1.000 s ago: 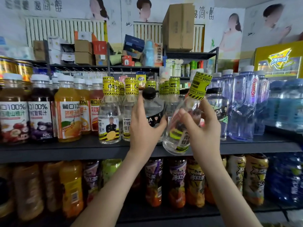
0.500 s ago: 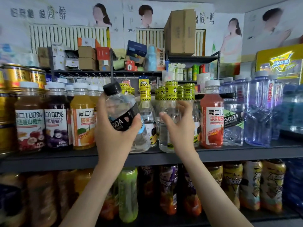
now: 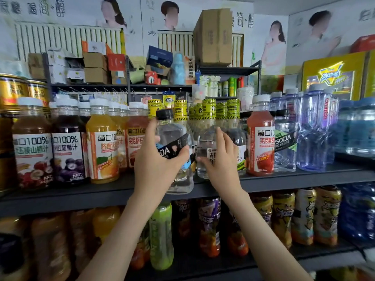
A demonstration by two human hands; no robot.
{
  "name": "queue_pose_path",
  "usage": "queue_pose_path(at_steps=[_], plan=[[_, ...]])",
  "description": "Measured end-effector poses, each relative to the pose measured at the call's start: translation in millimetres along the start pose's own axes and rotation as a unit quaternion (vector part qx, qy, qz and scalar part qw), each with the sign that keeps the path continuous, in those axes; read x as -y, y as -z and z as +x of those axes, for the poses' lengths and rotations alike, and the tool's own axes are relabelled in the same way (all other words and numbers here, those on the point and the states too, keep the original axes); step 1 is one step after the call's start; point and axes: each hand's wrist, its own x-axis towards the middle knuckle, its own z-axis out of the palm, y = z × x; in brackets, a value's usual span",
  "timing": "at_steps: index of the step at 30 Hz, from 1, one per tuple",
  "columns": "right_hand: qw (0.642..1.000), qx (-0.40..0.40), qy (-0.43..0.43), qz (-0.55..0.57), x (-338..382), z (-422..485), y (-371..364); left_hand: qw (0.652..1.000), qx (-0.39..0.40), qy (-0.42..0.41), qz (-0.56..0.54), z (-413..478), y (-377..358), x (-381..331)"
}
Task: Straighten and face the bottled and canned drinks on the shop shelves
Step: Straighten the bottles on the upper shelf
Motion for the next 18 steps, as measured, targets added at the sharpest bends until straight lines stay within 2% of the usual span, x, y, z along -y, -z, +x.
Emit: queue_pose_path(at_steps=[6, 9, 11, 13, 15, 18], plan=[[0.999, -0.023, 0.01, -0.024, -4.4, -3.2, 1.3, 1.0, -0.008, -0.011, 0.014, -1.7, -6.5, -1.9], [0.988, -0.146, -0.004, -0.054, -17.5, -8.4, 18.5, 0.999, -0.013, -0.012, 0.03, -3.0, -7.0, -3.4], [0.972, -0.22, -0.062, -0.06, -28.3, -8.0, 34.3, 0.999, -0.015, -0.004, 0.032, -3.1, -7.4, -3.7], [0.958, -0.249, -0.125, -0.072, -39.2, -5.0, 47.9, 0.999, -0.018, -0.001, 0.033, -3.4, -8.9, -5.1], [0.958, -0.222, -0.154, -0.093, -49.8, -2.0, 56.5, 0.999, -0.021, -0.001, 0.034, -3.9, -11.3, -7.7], [0.971, -0.122, -0.185, -0.089, -63.9, 0.8, 62.9, 0.999, -0.018, 0.012, 0.035, -6.1, -15.2, -12.0]])
